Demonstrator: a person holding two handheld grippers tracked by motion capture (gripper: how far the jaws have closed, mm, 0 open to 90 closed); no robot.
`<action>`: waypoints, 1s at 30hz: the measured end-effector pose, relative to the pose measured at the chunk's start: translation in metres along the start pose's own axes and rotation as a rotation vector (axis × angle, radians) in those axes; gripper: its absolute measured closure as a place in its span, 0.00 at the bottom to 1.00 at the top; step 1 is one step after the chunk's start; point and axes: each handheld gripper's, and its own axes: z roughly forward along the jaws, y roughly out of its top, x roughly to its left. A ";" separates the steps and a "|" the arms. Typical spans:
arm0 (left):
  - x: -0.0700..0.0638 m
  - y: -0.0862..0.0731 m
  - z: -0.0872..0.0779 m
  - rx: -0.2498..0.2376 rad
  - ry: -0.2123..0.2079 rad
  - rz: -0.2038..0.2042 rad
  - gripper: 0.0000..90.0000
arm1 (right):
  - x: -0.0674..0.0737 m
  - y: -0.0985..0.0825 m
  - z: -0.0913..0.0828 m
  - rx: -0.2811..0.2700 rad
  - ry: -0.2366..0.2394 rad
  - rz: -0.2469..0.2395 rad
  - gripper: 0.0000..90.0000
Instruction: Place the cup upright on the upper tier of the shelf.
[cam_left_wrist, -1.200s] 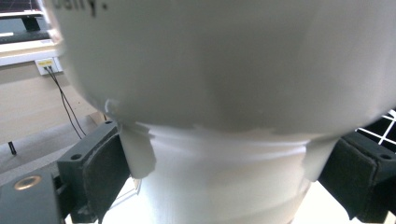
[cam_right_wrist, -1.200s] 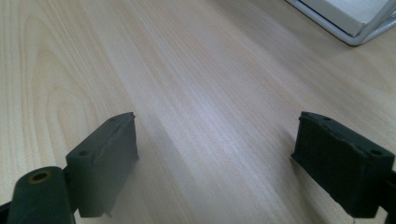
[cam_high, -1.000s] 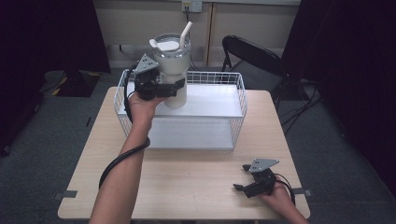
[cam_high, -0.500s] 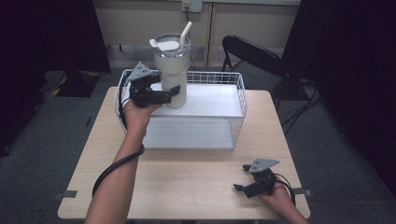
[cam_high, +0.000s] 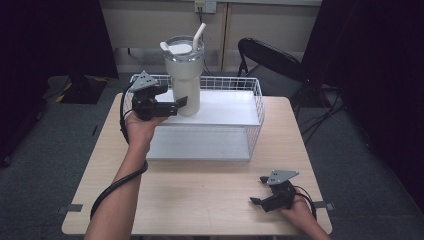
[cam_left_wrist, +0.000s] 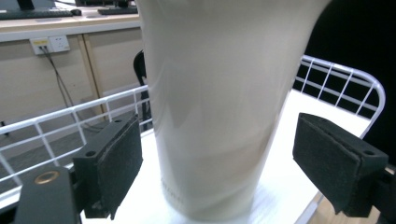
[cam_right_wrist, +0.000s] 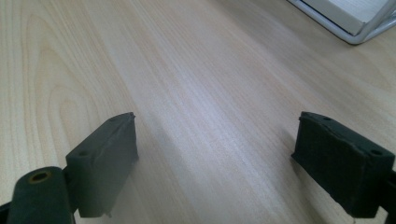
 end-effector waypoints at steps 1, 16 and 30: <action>0.000 -0.001 -0.001 0.002 -0.001 -0.002 0.17 | 0.000 0.000 0.000 0.000 0.000 0.000 0.14; -0.013 -0.011 -0.012 0.034 -0.074 0.009 0.18 | 0.000 0.000 0.000 0.000 0.001 0.001 0.14; -0.022 -0.033 -0.036 0.057 -0.087 0.018 0.18 | 0.000 0.000 0.000 0.001 0.001 0.001 0.14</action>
